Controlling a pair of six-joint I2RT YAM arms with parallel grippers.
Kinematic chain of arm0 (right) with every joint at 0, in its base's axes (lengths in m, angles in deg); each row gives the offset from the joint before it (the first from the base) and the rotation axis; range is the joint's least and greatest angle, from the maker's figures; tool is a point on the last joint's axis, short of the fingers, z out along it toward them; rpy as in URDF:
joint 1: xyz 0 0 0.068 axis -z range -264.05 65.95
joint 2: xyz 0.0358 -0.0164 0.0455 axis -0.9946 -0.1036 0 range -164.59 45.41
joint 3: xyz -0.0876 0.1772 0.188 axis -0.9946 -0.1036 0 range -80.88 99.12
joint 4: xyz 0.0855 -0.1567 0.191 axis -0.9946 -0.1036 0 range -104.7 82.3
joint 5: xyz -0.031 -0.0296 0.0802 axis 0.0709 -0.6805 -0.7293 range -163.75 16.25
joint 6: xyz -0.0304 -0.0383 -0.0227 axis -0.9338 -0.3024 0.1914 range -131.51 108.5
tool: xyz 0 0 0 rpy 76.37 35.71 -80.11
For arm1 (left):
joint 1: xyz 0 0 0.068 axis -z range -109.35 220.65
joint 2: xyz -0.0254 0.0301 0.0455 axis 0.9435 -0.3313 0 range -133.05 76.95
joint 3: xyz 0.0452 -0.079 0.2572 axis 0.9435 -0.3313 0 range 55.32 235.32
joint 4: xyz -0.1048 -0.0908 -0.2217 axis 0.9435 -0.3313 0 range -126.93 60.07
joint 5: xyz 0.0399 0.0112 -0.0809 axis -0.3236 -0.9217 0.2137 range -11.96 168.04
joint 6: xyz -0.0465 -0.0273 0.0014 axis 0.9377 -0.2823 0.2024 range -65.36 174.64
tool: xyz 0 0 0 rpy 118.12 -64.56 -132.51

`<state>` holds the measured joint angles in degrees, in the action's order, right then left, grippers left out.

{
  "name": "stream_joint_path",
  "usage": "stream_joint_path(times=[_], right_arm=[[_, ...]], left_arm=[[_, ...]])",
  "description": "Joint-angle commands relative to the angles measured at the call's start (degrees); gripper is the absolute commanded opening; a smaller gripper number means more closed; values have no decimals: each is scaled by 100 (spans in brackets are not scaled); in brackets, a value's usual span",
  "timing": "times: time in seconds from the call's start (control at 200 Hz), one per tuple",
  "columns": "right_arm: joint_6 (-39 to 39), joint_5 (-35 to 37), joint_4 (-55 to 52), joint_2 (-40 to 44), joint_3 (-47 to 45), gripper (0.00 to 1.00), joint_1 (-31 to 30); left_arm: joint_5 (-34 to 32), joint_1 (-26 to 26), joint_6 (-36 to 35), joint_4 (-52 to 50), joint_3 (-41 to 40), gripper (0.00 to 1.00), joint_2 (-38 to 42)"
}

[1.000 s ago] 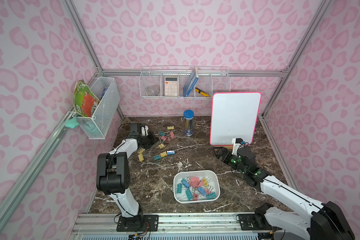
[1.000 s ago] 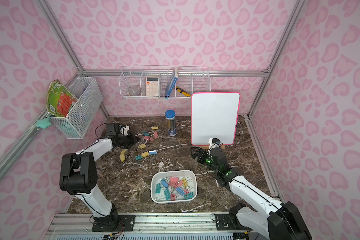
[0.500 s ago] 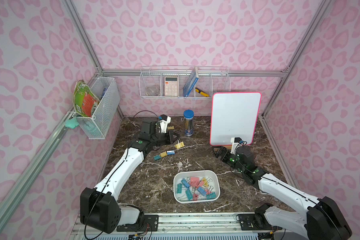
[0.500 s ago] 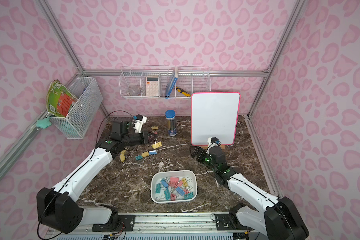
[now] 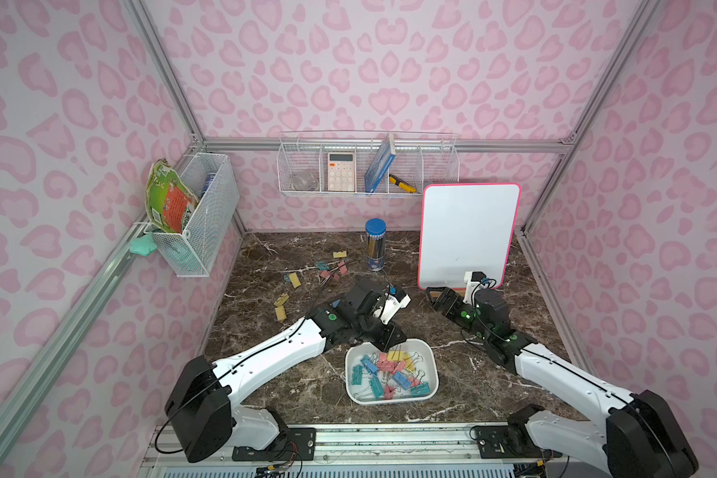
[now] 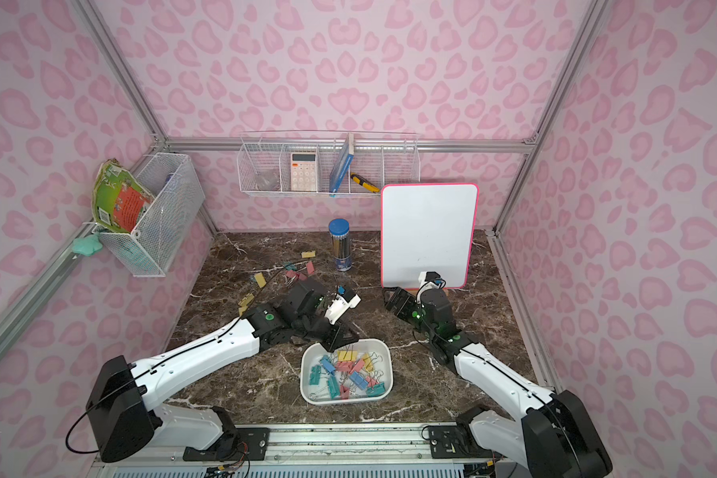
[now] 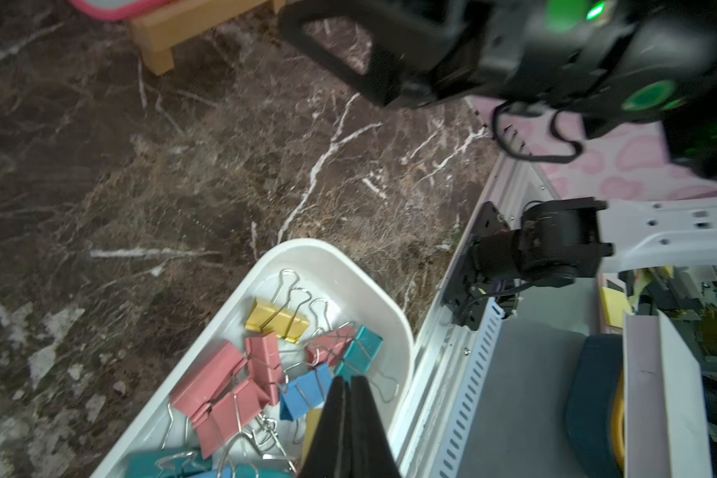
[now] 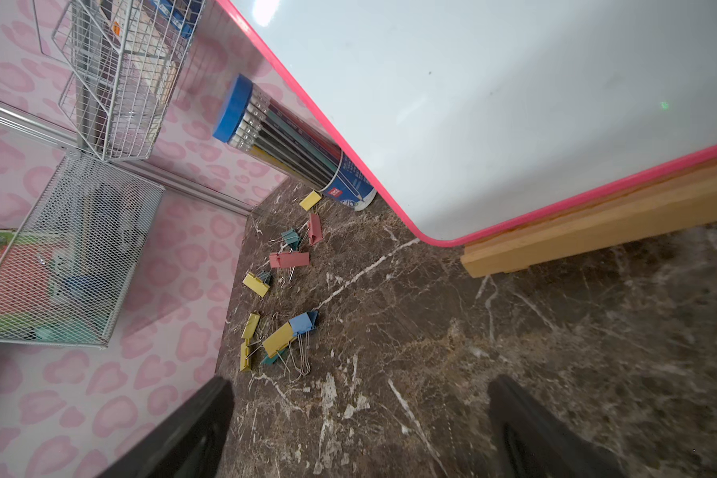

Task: Put the binder clips in the storage box
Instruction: Place the binder clip in the storage box.

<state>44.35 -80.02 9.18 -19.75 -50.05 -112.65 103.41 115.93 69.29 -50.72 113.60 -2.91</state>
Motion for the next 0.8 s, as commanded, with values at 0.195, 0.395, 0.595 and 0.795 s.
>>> stream_joint_path(times=[0.195, 0.395, 0.595, 0.795], right_arm=[[48, -35, 85, 80, -7, 98, -3], [57, 88, 17, 313, -130, 98, 1], [-79, 70, 0, 374, -93, 98, 11], [-532, -251, 216, 225, 148, 98, -103]], left_arm=[[-451, -10, -139, 810, -178, 0, -917], [-530, -28, -84, 1063, -211, 3, -1222], [-748, -104, 14, 1065, -209, 12, -1001], [-878, -516, 140, 857, -77, 33, -550]])
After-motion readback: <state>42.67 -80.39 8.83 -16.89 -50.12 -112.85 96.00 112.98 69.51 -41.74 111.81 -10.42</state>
